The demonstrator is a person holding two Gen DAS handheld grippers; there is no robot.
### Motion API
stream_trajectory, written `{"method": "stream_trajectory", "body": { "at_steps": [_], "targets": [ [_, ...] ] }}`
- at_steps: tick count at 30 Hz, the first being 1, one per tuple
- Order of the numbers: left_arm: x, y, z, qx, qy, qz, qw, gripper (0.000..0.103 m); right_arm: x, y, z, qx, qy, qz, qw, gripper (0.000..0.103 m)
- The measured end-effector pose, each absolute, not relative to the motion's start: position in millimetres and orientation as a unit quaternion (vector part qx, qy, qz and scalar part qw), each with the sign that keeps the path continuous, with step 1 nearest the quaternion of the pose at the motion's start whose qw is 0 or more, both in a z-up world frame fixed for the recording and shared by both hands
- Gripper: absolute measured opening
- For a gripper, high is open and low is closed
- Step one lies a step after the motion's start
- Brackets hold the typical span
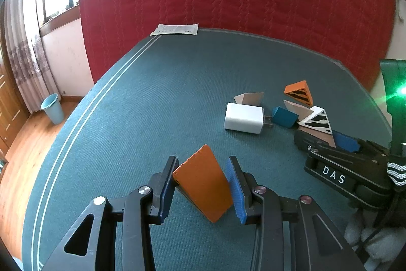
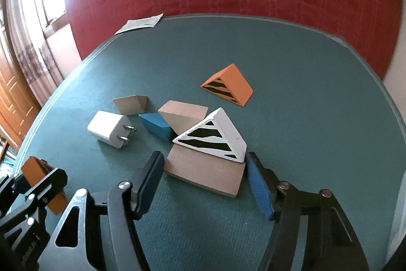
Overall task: Organize rigid objects
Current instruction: 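Grasp the tan flat block with the right tool while the left tool holds the orange block, then carry the tan block to the clear bin with the right tool while the left tool holds the orange block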
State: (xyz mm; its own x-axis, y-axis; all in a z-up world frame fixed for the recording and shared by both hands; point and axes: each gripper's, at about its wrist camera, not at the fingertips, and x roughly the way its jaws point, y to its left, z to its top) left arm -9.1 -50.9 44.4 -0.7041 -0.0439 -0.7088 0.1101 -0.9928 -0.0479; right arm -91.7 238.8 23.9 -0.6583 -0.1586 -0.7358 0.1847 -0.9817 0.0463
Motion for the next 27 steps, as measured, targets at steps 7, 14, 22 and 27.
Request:
{"method": "stream_trajectory", "body": {
  "at_steps": [7,14,22,27],
  "targets": [
    [-7.1,-50.1,44.2,0.381,0.04,-0.923,0.041,0.041,-80.3,245.1,23.5,0.402,0.015,-0.91,0.1,0.066],
    [-5.6,-44.4,43.2,0.38,0.032,-0.924,0.041,0.041,-61.5,255.6,24.1,0.402,0.01,-0.909,0.111,0.066],
    [-0.5,-35.3,44.7,0.379,0.022,-0.924,0.039,0.041,-37.9,268.8,23.0,0.401,0.0,-0.908,0.122,0.066],
    [3.4,-27.7,45.9,0.378,0.014,-0.925,0.036,0.041,-23.5,280.2,23.9,0.402,-0.008,-0.907,0.124,0.066]
  ]
}}
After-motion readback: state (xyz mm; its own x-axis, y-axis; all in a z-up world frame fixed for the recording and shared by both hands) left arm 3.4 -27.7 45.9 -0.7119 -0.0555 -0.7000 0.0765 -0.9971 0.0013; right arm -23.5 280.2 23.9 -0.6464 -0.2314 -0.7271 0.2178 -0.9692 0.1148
